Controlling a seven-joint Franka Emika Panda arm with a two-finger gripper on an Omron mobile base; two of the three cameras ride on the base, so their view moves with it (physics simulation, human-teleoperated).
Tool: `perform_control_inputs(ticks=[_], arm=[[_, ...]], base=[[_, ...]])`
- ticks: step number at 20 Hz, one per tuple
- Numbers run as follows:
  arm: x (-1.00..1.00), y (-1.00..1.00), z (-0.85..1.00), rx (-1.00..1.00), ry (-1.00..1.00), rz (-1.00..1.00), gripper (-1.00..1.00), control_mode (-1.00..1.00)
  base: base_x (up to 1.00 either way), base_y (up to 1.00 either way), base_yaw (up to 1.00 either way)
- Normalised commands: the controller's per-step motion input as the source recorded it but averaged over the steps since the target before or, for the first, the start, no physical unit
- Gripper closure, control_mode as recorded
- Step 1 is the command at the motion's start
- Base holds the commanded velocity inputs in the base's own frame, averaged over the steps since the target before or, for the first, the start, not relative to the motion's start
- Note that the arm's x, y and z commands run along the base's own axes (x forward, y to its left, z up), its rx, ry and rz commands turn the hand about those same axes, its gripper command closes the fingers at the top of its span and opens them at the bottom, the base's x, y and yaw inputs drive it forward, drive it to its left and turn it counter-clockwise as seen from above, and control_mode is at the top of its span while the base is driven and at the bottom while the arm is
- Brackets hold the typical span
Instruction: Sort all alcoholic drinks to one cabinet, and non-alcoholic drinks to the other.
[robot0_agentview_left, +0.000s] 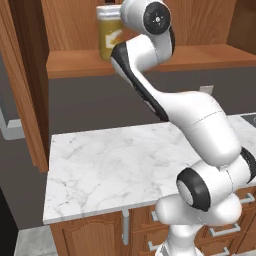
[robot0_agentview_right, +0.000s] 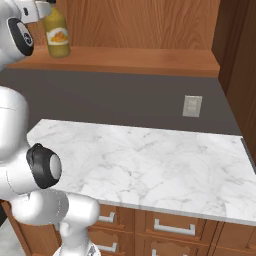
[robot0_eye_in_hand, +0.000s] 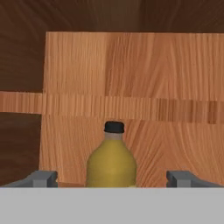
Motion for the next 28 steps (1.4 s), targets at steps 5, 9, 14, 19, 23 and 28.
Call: perform_control_inputs(ticks=[5, 9, 14, 19, 23, 28], arm=[[-1.0, -0.47, 0.0, 0.02, 0.0, 0.0, -1.0, -1.0], [-1.0, -0.61, 0.0, 0.02, 0.0, 0.0, -1.0, -1.0], [-1.0, -0.45, 0.0, 0.03, 0.0, 0.0, -1.0, -1.0], [-1.0, -0.33, -0.08, 0.03, 0.09, 0.0, -1.0, -1.0], [-1.0, -0.19, -0.2, 0.06, 0.28, 0.0, -1.0, -1.0], [-1.0, -0.08, -0.22, 0.09, 0.32, 0.0, -1.0, -1.0]], base=[[0.0, 0.0, 0.0], [0.0, 0.0, 0.0], [0.0, 0.0, 0.0], [0.0, 0.0, 0.0], [0.0, 0.0, 0.0], [0.0, 0.0, 0.0]])
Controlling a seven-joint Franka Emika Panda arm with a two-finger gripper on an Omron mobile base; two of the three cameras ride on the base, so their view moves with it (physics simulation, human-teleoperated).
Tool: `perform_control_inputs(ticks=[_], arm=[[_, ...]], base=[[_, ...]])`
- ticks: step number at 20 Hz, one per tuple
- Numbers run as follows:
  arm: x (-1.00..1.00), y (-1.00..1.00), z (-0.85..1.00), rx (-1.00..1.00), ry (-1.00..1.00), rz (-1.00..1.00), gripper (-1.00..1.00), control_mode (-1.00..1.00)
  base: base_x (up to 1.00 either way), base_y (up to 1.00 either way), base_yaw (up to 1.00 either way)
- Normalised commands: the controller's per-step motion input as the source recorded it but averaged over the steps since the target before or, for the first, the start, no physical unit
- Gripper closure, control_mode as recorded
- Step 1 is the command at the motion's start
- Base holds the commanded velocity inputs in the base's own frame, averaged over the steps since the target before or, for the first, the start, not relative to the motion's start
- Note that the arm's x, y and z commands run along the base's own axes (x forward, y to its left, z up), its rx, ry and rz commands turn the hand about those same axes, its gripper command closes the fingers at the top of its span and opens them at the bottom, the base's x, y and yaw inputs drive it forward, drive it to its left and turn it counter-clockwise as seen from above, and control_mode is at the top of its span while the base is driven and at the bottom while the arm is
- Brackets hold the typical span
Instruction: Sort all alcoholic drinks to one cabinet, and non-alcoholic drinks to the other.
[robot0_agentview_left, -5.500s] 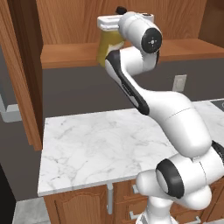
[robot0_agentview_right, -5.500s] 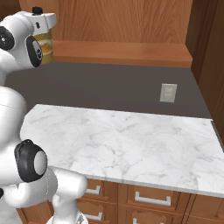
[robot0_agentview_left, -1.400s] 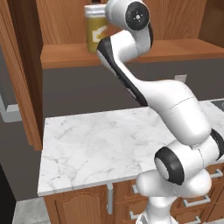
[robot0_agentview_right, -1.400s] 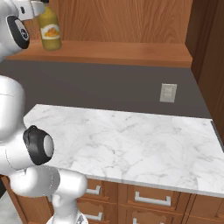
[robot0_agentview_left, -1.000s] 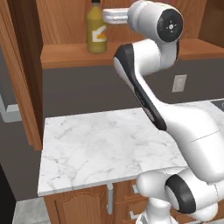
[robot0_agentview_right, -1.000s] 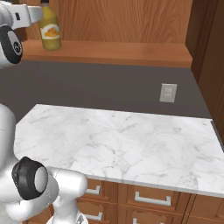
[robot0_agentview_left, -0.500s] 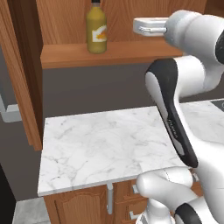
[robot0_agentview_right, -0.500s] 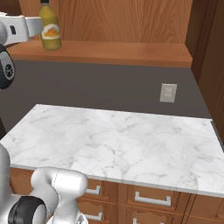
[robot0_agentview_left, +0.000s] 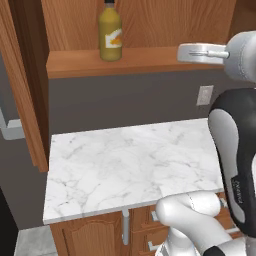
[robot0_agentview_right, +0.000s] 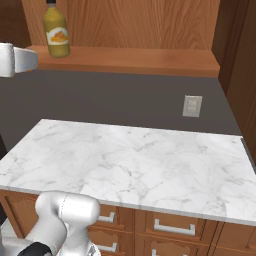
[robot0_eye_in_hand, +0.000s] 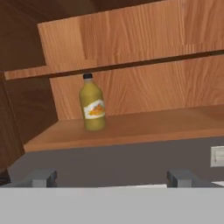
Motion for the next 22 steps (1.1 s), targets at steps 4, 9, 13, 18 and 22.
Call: perform_control_inputs(ticks=[4, 9, 13, 18, 22], arm=[[-0.99, -0.1, -0.32, 0.04, 0.25, 0.0, -1.0, -1.0], [-0.47, -0.22, -0.45, 0.0, 0.31, 0.0, -1.0, -1.0], [-0.01, -0.28, -0.7, 0.0, 0.4, 0.0, -1.0, -1.0], [0.02, -0.01, -0.62, 0.0, 0.46, 0.0, -1.0, -1.0], [-0.04, 0.0, -0.55, 0.0, 0.34, -0.01, -1.0, -1.0]], base=[[0.0, 0.0, 0.0], [0.0, 0.0, 0.0], [0.0, 0.0, 0.0], [0.0, 0.0, 0.0], [0.0, 0.0, 0.0]])
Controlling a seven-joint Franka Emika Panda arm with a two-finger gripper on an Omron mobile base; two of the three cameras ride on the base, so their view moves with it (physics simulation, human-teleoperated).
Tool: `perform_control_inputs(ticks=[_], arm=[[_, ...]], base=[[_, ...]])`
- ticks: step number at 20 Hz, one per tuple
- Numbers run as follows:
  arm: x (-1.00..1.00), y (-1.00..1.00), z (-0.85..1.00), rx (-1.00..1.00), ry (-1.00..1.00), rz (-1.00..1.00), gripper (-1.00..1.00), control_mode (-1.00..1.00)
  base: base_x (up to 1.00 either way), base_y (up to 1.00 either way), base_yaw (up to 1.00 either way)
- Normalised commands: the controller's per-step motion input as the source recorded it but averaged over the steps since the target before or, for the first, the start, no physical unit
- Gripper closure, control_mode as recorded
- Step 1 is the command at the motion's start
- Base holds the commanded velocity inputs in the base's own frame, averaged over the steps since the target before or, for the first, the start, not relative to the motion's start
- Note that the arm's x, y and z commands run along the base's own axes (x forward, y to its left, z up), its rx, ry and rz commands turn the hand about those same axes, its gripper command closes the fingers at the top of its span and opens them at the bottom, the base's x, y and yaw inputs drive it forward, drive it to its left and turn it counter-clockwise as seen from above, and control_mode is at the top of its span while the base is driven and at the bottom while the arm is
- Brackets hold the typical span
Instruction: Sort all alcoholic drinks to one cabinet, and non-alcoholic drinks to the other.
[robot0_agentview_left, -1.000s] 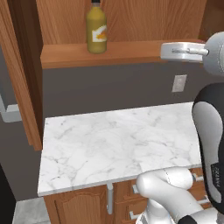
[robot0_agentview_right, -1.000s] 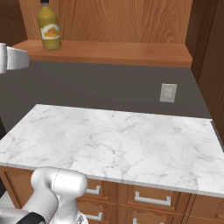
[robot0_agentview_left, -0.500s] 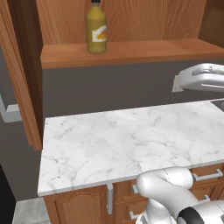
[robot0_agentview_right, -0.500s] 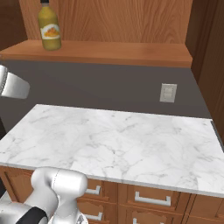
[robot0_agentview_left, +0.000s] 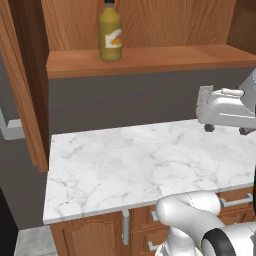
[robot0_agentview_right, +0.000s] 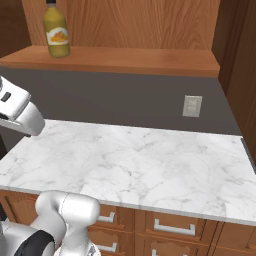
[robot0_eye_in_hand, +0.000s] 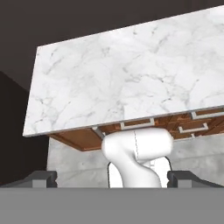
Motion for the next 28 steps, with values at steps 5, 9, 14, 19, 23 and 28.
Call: perform_control_inputs(ticks=[5, 9, 14, 19, 23, 28], arm=[[0.0, 0.0, -0.23, 0.0, 0.15, -0.01, -1.0, -1.0], [-0.04, 0.0, -0.06, 0.0, 0.04, 0.0, -1.0, 1.0], [0.0, 0.0, 0.0, 0.0, 0.0, 0.0, -1.0, 1.0], [0.0, 0.0, 0.0, 0.0, 0.0, 0.0, -1.0, 1.0], [0.0, 0.0, 0.0, 0.0, 0.0, 0.0, -1.0, 1.0], [0.0, 0.0, 0.0, 0.0, 0.0, 0.0, -1.0, 1.0]], base=[[0.0, 0.0, 0.0], [-0.35, -0.01, -0.01], [-1.0, -0.17, -0.05], [-0.99, -0.45, -0.04], [-0.66, -0.97, -0.02], [0.02, -1.0, 0.0]])
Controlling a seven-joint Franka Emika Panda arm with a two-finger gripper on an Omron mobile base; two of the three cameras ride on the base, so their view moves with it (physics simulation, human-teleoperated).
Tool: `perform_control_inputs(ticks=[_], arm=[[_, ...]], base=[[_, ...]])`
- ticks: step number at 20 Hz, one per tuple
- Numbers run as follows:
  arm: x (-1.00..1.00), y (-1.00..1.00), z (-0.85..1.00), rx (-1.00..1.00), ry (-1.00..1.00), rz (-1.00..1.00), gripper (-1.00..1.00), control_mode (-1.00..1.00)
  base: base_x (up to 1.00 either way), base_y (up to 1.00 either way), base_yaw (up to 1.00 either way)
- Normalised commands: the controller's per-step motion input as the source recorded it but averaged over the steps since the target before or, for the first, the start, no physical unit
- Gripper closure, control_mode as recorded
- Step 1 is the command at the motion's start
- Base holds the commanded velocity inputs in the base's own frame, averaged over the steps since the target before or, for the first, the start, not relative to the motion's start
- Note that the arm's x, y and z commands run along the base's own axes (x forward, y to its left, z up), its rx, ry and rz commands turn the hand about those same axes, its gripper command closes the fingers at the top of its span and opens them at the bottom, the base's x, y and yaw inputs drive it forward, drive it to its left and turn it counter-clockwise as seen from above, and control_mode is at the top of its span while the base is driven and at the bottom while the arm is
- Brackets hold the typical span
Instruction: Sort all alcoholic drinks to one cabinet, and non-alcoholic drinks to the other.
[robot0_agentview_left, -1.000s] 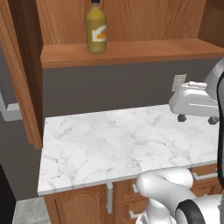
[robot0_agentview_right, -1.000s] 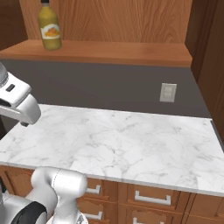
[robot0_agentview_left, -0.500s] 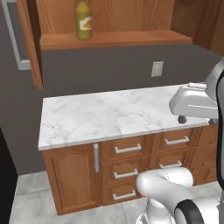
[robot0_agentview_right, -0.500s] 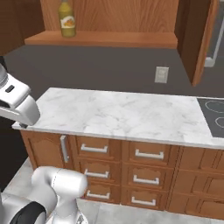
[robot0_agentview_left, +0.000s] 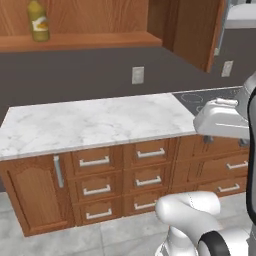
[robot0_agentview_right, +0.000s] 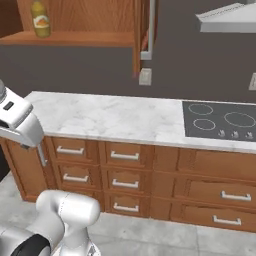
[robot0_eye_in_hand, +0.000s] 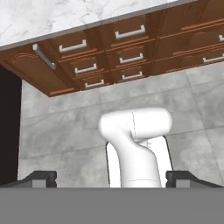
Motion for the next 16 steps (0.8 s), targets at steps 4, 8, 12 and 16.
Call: perform_control_inputs(ticks=[4, 8, 12, 16], arm=[[0.0, 0.0, 0.0, 0.0, 0.0, 0.0, -1.0, 1.0], [0.0, 0.0, 0.0, 0.0, 0.0, 0.0, -1.0, 1.0], [0.0, 0.0, 0.0, 0.0, 0.0, 0.0, -1.0, 1.0], [0.0, 0.0, 0.0, 0.0, 0.0, 0.0, -1.0, 1.0]], base=[[0.08, -1.0, 0.0], [0.03, -1.0, 0.0], [0.02, -1.0, 0.0], [0.05, -1.0, 0.0]])
